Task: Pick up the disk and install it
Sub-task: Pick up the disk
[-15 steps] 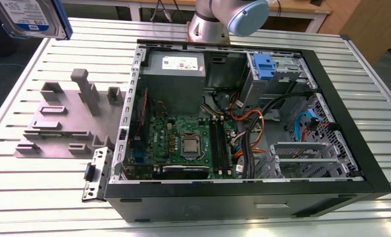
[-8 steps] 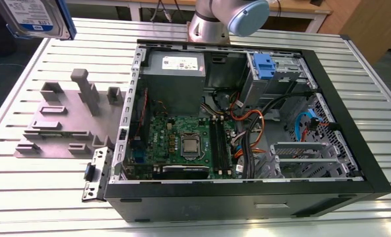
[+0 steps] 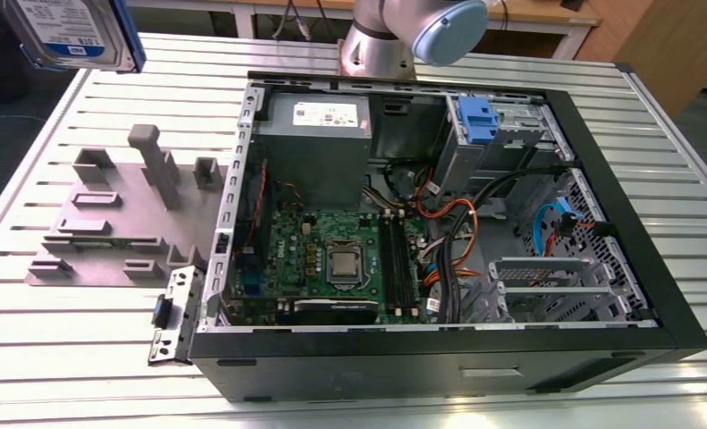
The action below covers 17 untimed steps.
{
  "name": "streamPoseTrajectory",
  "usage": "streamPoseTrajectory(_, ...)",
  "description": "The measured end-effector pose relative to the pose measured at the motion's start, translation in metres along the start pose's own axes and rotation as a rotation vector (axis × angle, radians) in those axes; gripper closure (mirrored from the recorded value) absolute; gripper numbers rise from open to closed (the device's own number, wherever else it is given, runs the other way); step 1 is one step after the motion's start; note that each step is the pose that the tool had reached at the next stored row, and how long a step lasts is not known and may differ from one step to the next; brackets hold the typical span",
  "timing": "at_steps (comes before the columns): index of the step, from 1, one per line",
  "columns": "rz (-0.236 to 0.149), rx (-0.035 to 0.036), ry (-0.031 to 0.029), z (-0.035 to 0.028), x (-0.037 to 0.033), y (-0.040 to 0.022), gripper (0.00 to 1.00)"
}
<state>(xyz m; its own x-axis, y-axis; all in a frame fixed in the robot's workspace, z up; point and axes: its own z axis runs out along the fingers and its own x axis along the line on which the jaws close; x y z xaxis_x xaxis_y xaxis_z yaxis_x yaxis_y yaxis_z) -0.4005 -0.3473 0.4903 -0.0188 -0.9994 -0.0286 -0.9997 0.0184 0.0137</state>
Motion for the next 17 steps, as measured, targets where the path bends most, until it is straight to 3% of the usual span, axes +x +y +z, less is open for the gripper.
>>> streamPoseTrajectory(14,0.0,0.0001,0.0,-0.0002,-0.0003,-0.016,0.64)
streamPoseTrajectory(17,0.0,0.0,0.0,-0.0002,0.0001,-0.0171,0.64)
